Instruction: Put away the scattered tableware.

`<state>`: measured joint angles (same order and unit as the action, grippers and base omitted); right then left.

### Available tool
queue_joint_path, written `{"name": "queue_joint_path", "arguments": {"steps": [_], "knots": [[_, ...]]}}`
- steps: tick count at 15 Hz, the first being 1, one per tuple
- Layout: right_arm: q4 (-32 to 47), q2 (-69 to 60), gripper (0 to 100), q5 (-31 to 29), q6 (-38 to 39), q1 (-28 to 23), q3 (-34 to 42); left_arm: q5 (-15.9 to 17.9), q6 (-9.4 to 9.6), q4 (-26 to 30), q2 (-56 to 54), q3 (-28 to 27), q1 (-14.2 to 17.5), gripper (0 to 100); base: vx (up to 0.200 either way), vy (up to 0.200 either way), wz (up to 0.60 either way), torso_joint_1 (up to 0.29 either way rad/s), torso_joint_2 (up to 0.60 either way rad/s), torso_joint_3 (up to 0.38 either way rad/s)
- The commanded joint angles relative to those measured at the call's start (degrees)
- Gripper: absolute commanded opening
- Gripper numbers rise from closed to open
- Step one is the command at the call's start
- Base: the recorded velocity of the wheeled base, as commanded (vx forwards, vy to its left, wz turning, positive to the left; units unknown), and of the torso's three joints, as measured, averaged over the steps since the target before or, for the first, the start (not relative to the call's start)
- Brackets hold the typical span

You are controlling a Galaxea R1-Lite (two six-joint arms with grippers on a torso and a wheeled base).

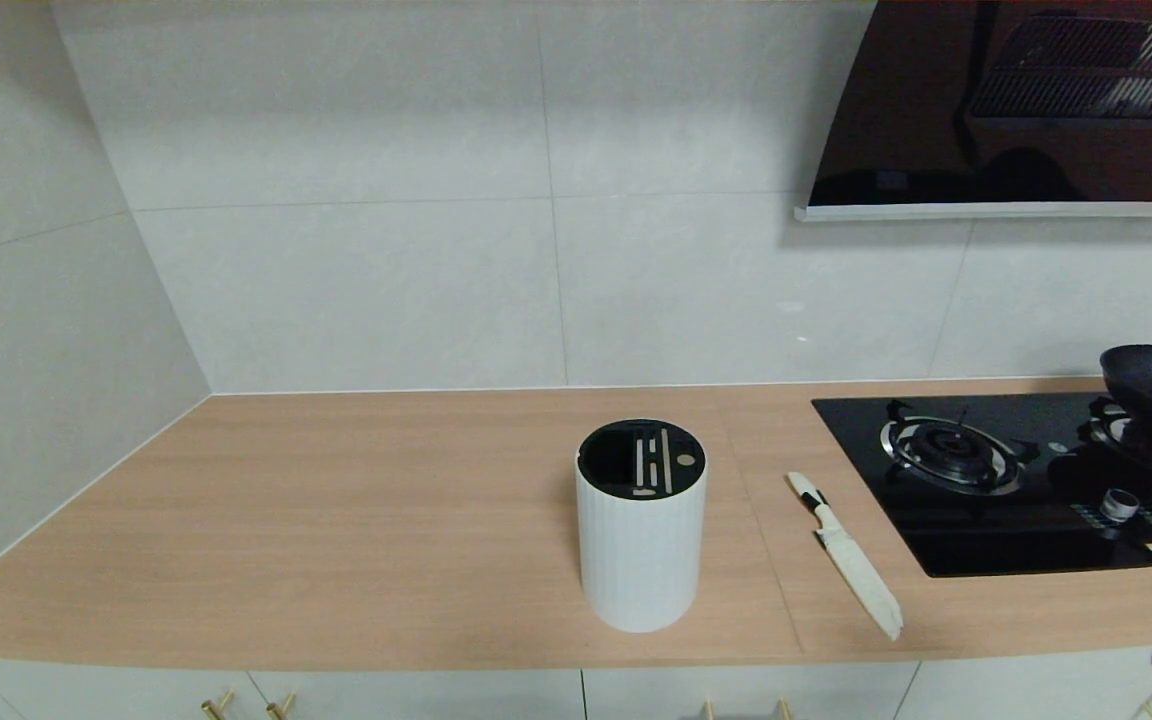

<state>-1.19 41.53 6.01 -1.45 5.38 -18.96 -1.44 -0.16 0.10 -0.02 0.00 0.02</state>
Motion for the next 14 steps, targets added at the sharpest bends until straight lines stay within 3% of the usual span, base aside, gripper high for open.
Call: {"name": "queue_joint_path", "arguments": {"steps": [1, 4, 14], "knots": [[-8.6, 24.6, 100, -1.7, -0.1, 3.7, -5.2, 0.0, -0.02, 0.0, 0.0, 0.0, 0.1, 100, 0.0, 0.0, 0.0, 0.0, 0.0, 0.0], [-22.1, 42.2, 100, -2.1, -0.2, 4.3, -6.9, 0.0, -0.02, 0.0, 0.0, 0.0, 0.1, 100, 0.0, 0.0, 0.0, 0.0, 0.0, 0.0], [-37.7, 74.4, 100, -7.0, -0.2, 6.1, -18.8, 0.0, 0.07, 0.0, 0.0, 0.0, 0.1, 100, 0.0, 0.0, 0.0, 0.0, 0.0, 0.0]]}}
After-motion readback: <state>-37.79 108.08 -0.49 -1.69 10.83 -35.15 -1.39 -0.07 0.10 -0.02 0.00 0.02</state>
